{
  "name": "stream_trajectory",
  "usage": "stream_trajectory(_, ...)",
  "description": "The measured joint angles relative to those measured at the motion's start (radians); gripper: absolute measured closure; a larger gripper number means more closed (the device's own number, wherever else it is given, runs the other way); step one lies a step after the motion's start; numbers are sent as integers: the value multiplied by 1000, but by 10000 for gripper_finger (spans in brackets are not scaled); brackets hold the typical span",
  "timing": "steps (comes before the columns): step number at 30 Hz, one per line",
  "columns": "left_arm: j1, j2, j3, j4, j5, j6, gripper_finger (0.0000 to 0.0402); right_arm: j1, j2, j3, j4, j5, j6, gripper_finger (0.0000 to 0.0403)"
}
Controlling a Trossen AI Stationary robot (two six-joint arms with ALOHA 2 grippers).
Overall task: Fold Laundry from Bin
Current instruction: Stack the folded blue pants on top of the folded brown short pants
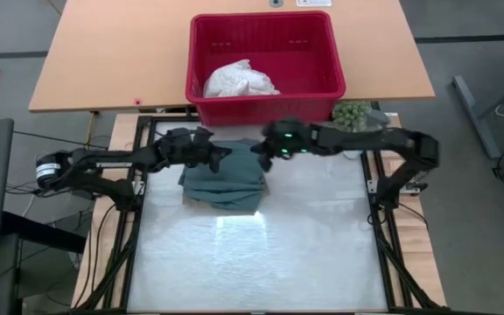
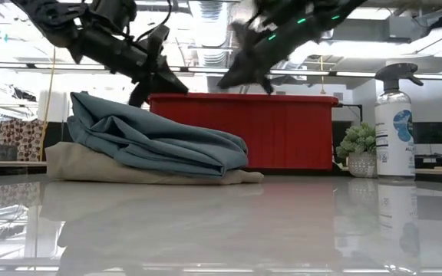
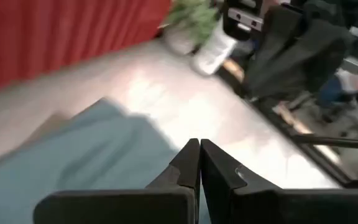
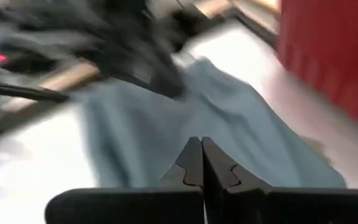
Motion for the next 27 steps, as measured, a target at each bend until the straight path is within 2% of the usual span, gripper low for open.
stream_trajectory(5,-3,50,13,117,47,42,401,28,-215,-251,247,-124,14,388)
stream_trajectory(10,-27,108,12,174,135,93,401,37,-265,-489,590,-127,130,388)
stream_trajectory(15,-45,201,12,229,143,129,401,109,-153,-544,679,-27,155,388)
stream_trajectory(22,-30,365,66,263,147,157,401,159,69,-542,883,-22,201,388)
stream_trajectory(27,-30,467,118,259,149,195,401,156,182,-536,981,2,233,388)
